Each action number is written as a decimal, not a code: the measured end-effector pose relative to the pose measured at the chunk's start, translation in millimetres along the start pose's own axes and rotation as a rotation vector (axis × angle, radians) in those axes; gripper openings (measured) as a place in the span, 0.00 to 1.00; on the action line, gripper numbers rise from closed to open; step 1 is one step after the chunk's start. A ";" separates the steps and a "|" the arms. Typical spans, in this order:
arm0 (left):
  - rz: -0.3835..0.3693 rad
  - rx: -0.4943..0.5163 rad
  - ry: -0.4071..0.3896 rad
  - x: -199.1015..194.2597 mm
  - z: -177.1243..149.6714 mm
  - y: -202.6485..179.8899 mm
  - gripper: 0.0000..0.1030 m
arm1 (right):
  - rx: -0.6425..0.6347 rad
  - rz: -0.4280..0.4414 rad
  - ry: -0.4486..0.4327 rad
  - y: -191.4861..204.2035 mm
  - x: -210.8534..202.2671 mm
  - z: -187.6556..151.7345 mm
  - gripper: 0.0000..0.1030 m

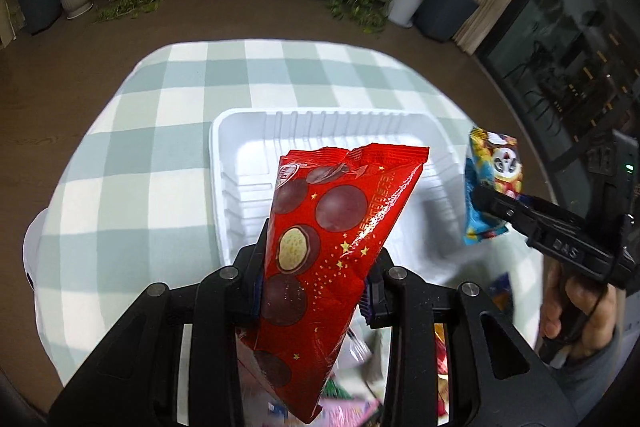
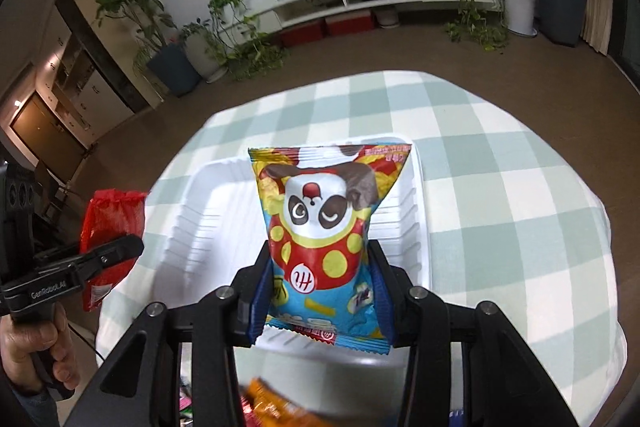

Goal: Organize snacks
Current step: 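Carry both bags over the white tray and open both tools to drop them, then grasp the black chocolate bar packet with the left tool, then grasp the red-and-white wrapped snack with the right tool while the left tool holds the black packet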

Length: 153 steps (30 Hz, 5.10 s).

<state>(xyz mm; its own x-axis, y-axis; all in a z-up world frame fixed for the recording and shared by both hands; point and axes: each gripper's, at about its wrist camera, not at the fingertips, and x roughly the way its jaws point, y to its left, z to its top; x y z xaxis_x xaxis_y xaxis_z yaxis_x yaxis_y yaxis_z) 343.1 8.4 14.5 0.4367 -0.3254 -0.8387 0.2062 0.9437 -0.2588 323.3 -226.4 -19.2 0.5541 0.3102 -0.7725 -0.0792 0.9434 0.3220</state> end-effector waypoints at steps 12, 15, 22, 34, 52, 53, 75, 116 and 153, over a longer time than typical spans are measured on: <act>0.117 0.011 0.073 79.0 12.6 -3.4 0.31 | -0.074 -0.115 0.077 -13.3 47.6 -17.0 0.45; 0.144 0.027 0.081 85.2 11.4 -6.6 0.33 | -0.108 -0.146 0.088 -7.9 52.8 -22.2 0.46; 0.166 0.069 0.101 96.0 5.8 -17.1 0.43 | -0.098 -0.138 0.083 -9.3 53.8 -23.4 0.51; 0.118 0.081 0.114 96.8 -0.5 -25.9 0.59 | -0.072 -0.119 0.051 -6.5 42.1 -22.0 0.65; 0.100 0.244 -0.366 -77.1 -71.0 -35.2 1.00 | 0.014 0.040 -0.247 1.9 -41.8 -20.5 1.00; 0.107 0.223 -0.357 -85.1 -79.4 -31.3 1.00 | 0.025 0.056 -0.262 2.2 -48.7 -23.2 1.00; 0.062 0.609 -0.027 -87.6 -213.6 -43.5 0.86 | 0.190 0.276 -0.059 25.4 -101.7 -228.0 0.86; -0.304 0.117 0.129 -46.5 -260.7 -23.0 0.21 | 0.164 0.244 -0.085 25.4 -103.8 -243.1 0.72; -0.416 -0.153 -0.060 -80.5 -305.9 26.5 0.21 | -0.272 -0.056 0.225 128.5 10.5 -168.2 0.41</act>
<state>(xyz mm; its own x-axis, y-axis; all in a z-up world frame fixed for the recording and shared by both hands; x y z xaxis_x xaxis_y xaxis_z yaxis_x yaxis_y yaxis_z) 45.6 78.0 -71.4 0.3952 -0.6779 -0.6200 0.2452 0.7282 -0.6400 179.5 -82.2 -78.0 0.3703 0.2466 -0.8956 -0.2880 0.9471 0.1417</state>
